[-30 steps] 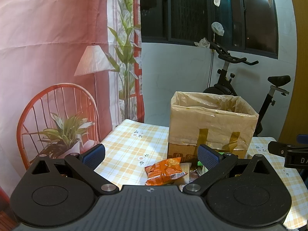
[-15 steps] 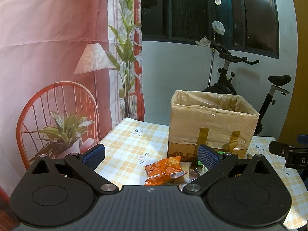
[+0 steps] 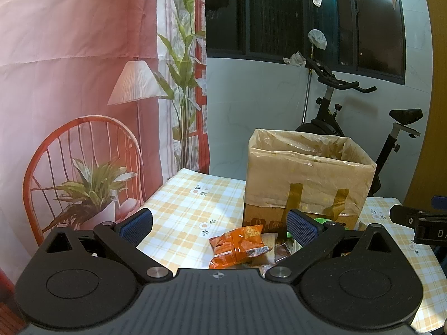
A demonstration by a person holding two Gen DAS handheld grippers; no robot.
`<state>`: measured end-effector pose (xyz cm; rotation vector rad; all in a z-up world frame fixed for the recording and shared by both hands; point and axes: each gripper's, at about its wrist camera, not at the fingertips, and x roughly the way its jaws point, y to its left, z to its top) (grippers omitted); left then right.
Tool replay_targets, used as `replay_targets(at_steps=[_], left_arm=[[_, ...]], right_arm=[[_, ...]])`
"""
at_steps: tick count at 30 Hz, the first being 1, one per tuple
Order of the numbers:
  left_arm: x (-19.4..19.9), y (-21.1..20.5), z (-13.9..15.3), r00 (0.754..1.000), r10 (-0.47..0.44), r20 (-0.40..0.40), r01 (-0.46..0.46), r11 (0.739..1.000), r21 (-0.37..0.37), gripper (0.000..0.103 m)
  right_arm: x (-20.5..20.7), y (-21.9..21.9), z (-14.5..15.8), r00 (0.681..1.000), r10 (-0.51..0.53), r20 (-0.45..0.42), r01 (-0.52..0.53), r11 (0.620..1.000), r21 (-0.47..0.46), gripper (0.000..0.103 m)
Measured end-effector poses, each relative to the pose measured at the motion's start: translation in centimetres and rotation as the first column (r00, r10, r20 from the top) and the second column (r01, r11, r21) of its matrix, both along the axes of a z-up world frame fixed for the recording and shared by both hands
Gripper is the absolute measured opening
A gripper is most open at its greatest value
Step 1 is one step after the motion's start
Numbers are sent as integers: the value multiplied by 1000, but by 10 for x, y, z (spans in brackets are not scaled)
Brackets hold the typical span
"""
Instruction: Organize snacks
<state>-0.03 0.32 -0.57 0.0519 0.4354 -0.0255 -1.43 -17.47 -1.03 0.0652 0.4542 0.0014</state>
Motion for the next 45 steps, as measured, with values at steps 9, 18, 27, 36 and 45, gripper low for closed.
replay_targets(at_steps=[9, 18, 27, 36, 45], left_arm=[[4, 6, -3, 999, 20, -33, -21, 1000, -22, 103], [29, 14, -17, 997, 42, -58, -42, 999, -4, 103], [67, 26, -48, 993, 49, -104, -49, 999, 0, 102], [86, 28, -83, 982, 32, -188, -32, 999, 3, 98], [88, 29, -102, 970, 33, -241, -36, 999, -7, 98]], right_arm=[[-1, 1, -4, 1000, 0, -4, 0, 1000, 1, 103], [8, -4, -28, 1000, -18, -17, 19, 1000, 24, 103], [34, -5, -77, 996, 4, -86, 5, 994, 105, 103], [44, 11, -116, 976, 95, -197, -87, 995, 51, 103], [43, 38, -136, 947, 180, -267, -209, 974, -84, 103]])
